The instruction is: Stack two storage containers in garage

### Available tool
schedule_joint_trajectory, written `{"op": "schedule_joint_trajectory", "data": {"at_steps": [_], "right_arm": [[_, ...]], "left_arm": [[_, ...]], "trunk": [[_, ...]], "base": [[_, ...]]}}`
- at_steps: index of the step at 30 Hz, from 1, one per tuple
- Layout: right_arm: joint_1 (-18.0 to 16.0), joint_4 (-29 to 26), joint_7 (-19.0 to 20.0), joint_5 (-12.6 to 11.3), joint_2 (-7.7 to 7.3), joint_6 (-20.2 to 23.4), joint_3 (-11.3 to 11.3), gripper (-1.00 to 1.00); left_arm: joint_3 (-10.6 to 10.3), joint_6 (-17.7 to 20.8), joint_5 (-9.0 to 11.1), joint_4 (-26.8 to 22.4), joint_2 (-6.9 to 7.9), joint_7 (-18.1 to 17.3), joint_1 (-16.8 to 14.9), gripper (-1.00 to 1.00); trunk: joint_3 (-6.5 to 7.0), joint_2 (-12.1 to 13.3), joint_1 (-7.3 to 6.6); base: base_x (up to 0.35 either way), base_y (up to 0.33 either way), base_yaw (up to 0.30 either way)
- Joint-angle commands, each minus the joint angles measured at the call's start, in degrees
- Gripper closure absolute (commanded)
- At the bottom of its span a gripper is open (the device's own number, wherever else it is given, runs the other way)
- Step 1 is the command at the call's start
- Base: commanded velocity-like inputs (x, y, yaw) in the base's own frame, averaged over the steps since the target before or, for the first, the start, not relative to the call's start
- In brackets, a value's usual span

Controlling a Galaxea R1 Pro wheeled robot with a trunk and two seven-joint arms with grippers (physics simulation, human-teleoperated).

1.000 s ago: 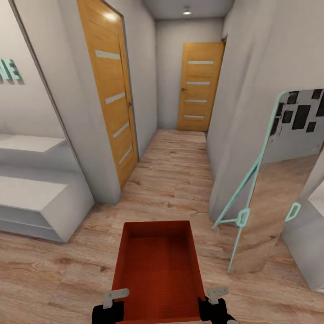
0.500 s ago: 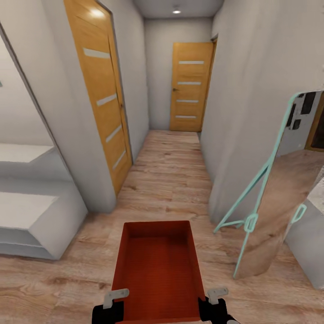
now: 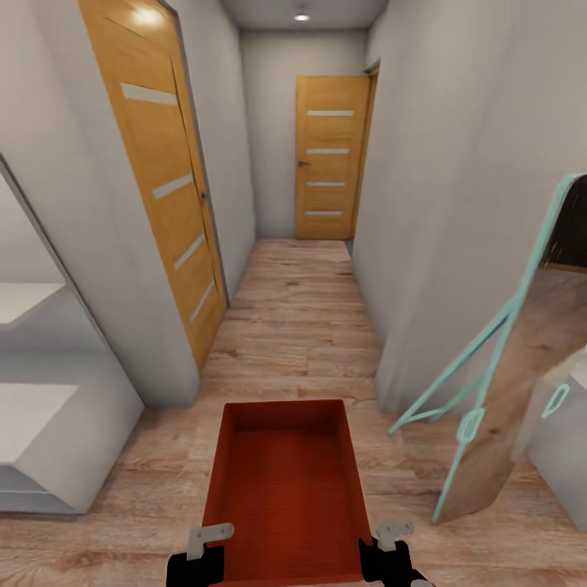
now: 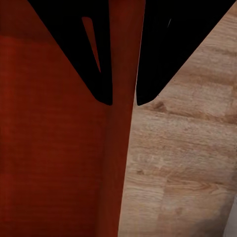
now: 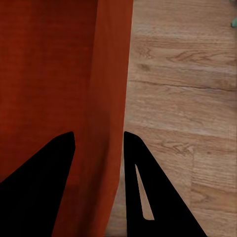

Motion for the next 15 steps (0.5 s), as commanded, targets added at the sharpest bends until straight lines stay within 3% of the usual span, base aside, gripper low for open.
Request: {"op": "schedule_joint_trajectory", "data": {"at_steps": [1, 15], "right_arm": [[-0.04, -0.18, 0.73, 0.34, 1.11, -2.06, -0.51, 1.0], [-0.06, -0.2, 0.71, 0.52, 1.06, -2.06, -0.51, 1.0]], "left_arm": [[0.03, 0.55, -0.3, 1.54, -0.06, 0.74, 0.0, 1.0], [0.01, 0.55, -0.3, 1.54, -0.06, 0.53, 0.0, 1.0]], "trunk": [[-0.1, -0.11, 0.06], [-0.1, -0.11, 0.06]], "base": [[0.308, 0.144, -0.001], [0.309, 0.133, 0.0]]}}
